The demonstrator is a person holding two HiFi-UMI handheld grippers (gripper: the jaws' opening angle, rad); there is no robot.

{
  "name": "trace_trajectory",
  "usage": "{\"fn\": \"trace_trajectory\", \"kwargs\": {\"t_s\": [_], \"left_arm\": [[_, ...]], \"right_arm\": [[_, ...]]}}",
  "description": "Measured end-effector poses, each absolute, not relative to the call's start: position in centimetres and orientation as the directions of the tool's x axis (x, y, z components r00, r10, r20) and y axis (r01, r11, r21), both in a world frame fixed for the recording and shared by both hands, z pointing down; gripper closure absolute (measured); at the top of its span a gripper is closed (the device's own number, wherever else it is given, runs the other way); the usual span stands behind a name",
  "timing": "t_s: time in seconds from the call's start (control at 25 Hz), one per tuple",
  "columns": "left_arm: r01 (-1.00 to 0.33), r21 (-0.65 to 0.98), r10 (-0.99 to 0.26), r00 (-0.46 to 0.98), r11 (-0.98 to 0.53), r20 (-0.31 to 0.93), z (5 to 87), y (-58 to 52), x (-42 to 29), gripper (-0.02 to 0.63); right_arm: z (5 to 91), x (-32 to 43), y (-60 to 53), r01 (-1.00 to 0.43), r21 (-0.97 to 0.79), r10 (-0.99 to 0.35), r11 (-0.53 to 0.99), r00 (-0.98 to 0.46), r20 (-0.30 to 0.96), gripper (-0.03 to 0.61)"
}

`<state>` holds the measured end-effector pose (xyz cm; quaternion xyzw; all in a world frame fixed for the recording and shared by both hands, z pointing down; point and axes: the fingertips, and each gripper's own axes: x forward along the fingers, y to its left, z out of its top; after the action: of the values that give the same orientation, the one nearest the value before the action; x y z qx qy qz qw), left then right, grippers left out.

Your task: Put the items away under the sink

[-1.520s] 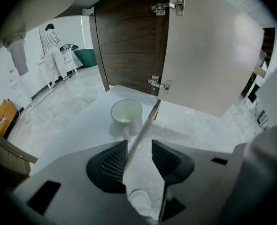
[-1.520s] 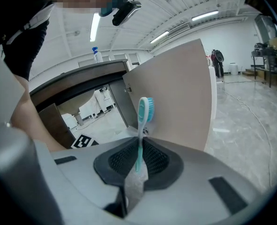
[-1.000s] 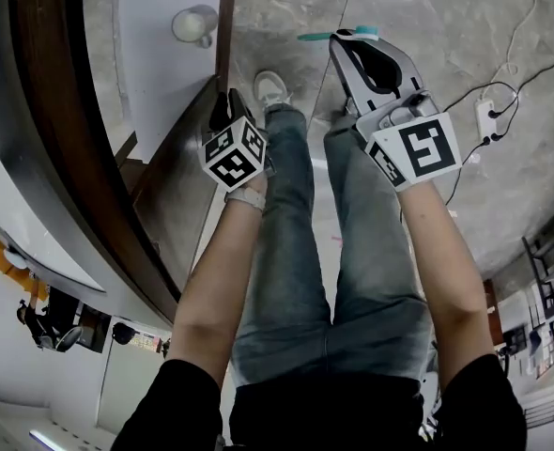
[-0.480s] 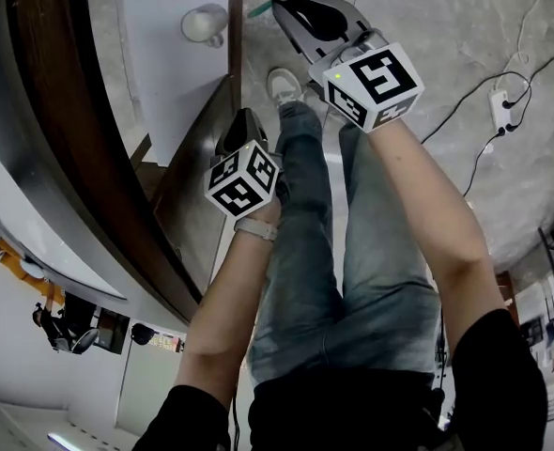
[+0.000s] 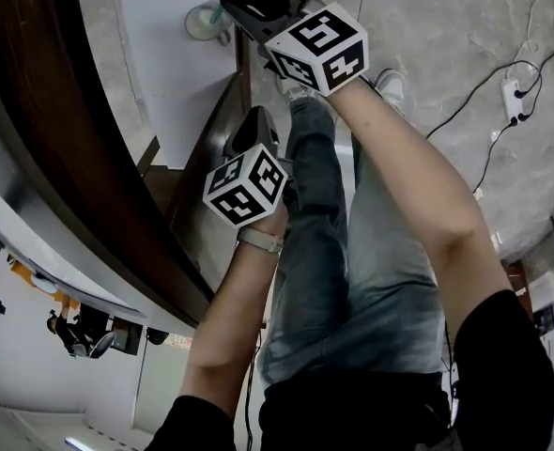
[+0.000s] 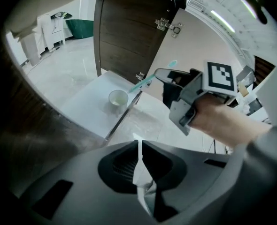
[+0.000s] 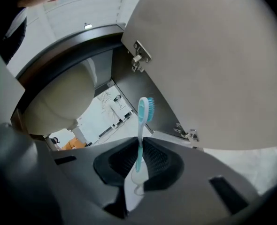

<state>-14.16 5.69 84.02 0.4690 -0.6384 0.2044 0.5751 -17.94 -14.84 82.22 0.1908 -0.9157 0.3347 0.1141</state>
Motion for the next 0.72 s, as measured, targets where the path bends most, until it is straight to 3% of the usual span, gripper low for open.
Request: {"fn": "trace_trajectory", "kwargs": {"t_s": [0.72], "left_arm": [[-0.863,0.310,-0.317,0.187,0.398,0.930,85.1,7.2,-12.5,0.574]], "right_arm": [[90.1,-24.3,-10.3,-0.401,-0.518,-0.111,0.756,-0.858,0.501,0.529]]}}
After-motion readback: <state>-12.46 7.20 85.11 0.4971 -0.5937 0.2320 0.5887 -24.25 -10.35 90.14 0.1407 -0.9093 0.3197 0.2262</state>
